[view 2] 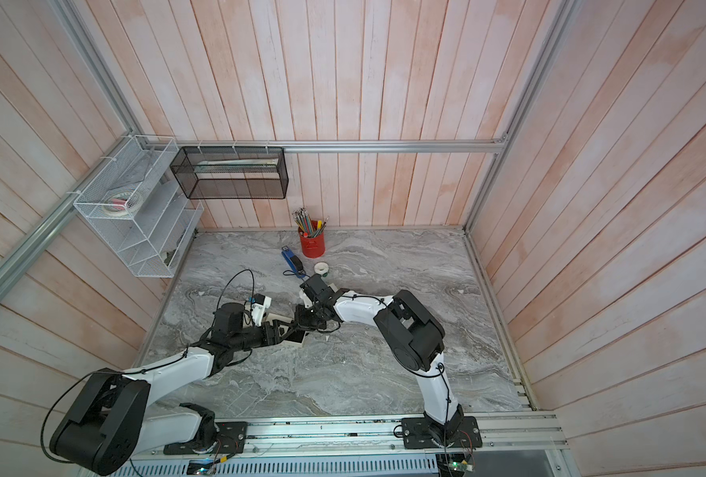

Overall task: Place the earrings into the drawer-style jewelry box
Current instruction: Insert the earring into the inner lining.

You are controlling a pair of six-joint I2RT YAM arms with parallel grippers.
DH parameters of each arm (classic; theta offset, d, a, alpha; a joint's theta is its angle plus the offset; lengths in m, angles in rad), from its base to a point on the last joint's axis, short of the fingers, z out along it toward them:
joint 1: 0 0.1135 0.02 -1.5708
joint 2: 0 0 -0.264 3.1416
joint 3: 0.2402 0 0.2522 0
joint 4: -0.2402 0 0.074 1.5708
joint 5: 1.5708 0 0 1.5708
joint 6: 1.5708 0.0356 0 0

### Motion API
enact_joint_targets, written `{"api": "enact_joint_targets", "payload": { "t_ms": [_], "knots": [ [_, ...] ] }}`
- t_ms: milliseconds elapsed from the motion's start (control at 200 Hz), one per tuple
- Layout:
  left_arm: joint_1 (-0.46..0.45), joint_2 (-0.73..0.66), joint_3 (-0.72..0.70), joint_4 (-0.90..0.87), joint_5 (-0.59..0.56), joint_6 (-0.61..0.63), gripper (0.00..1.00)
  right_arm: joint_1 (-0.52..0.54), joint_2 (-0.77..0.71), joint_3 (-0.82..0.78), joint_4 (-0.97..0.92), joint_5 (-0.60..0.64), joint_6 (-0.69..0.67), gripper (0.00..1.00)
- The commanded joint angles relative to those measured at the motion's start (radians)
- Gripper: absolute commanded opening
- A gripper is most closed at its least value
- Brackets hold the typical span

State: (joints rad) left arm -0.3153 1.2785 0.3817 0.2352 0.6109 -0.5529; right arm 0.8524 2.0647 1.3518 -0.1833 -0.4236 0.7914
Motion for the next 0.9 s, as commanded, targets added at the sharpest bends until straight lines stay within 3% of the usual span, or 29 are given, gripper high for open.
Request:
{"api": "enact_joint_targets", "payload": {
  "t_ms": [0, 360, 895],
  "knots": [
    [-0.006, 0.013, 0.002, -0.020, 0.030, 0.017, 0.66, 0.006, 0.017, 0.024, -0.036, 0.040, -0.014, 0.00],
    [-0.016, 0.030, 0.003, -0.021, 0.011, 0.022, 0.64, 0.008, -0.007, 0.014, -0.032, 0.052, -0.013, 0.00],
    [-0.016, 0.023, 0.003, -0.027, -0.002, 0.020, 0.64, 0.007, -0.058, -0.004, -0.029, 0.082, -0.017, 0.12]
  ]
}}
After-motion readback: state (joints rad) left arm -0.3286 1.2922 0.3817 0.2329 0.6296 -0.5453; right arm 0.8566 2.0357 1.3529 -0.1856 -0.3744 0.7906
